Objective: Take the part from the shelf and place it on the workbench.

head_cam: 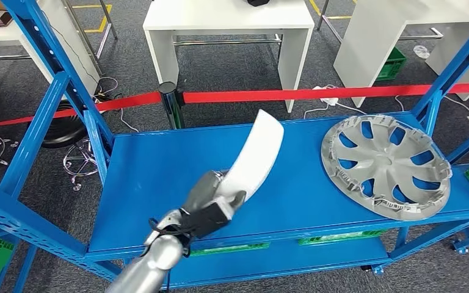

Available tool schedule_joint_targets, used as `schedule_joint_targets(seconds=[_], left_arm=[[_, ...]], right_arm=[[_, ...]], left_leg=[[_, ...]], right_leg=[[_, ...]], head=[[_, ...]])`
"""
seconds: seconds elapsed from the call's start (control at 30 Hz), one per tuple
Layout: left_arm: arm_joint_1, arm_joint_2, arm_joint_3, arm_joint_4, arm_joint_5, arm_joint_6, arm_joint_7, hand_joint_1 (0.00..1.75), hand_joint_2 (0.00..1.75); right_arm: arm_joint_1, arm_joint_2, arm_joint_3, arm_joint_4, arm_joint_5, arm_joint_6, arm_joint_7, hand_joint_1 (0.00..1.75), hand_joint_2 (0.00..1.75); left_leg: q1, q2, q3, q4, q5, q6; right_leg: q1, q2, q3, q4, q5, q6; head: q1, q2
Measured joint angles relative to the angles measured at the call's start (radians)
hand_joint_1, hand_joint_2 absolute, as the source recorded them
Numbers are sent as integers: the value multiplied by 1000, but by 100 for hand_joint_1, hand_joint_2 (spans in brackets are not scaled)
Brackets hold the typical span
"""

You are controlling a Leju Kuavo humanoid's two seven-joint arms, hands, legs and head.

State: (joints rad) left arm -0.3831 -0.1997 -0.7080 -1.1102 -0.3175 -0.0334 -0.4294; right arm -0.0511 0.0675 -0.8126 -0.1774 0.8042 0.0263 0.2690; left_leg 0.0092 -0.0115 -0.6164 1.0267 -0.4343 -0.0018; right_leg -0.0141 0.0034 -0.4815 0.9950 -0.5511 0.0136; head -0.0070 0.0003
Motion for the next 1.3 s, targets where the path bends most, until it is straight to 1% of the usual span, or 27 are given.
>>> schedule_joint_targets(seconds=[0.1,0.2,0.3,0.4,0.57,0.73,0.9,1.03,1.1,1.13,1.17,1.2,1.23,1.3], left_arm=[[59,38,13,-172,93,-21,-40,175,175],[112,75,31,-342,142,-23,-54,175,175],[146,102,49,-467,185,-28,-73,175,175],[174,129,62,-554,240,-54,-94,175,175],[192,158,69,-629,284,-81,-109,175,175],[196,174,71,-665,383,-124,-129,175,175],[219,186,83,-695,399,-138,-134,175,175],[237,192,95,-710,395,-129,-146,175,175],[250,196,104,-715,393,-118,-155,175,175],[257,198,108,-717,393,-113,-160,175,175],[263,200,112,-718,393,-108,-164,175,175],[269,201,114,-720,393,-106,-167,175,175],[275,202,115,-721,393,-103,-169,175,175],[288,202,115,-722,391,-99,-170,175,175]], right_arm=[[0,-1,-7,0,-2,1,-3,0,0],[2,-1,-13,0,-2,1,-2,0,0],[1,-1,-16,0,2,1,0,0,0],[1,-1,-16,0,4,3,3,0,0],[-1,-1,-17,0,4,4,1,0,0],[-1,-1,-17,0,10,4,-9,0,0],[-1,-1,-17,0,21,1,-1,0,0],[-1,-2,-17,0,33,0,-4,0,0],[-1,-5,-17,0,41,1,-11,0,0],[-1,-8,-16,0,46,2,-15,0,0],[-1,-12,-16,0,52,3,-18,0,0],[-1,-16,-15,0,57,4,-21,0,0],[-1,-21,-15,0,61,4,-24,0,0],[-1,-30,-14,0,68,4,-27,0,0]], left_leg=[[0,1,0,-1,0,0],[0,0,0,-1,0,-1],[0,0,1,-2,-1,-1],[0,0,1,-2,-1,-2],[0,0,1,-3,0,-2],[-2,0,1,-2,-1,-2],[-6,0,1,0,-3,1],[-10,0,0,5,-9,7],[-13,0,1,6,-10,12],[-11,1,2,2,-7,16],[-8,2,3,-4,-3,20],[-4,4,4,-10,2,24],[0,5,4,-15,5,28],[0,9,0,-15,7,31]], right_leg=[[0,0,0,0,0,0],[0,0,-1,0,-1,-1],[0,-1,0,0,-2,-2],[0,-1,-1,0,-2,-2],[0,-1,-1,0,-2,-3],[-1,-1,0,-1,-2,-2],[-3,-1,0,-1,-2,-1],[-7,-1,2,-1,-5,5],[-10,-1,4,-4,-4,11],[-11,0,5,-4,-4,14],[-11,0,3,2,-10,17],[-11,0,-5,23,-27,19],[-11,0,-23,64,-55,20],[-11,0,-83,191,-124,24]], head=[[0,0],[0,0],[0,0],[0,0],[0,0],[0,0],[0,0],[0,0],[0,0],[0,0],[0,0],[1,0],[4,0],[7,0]])
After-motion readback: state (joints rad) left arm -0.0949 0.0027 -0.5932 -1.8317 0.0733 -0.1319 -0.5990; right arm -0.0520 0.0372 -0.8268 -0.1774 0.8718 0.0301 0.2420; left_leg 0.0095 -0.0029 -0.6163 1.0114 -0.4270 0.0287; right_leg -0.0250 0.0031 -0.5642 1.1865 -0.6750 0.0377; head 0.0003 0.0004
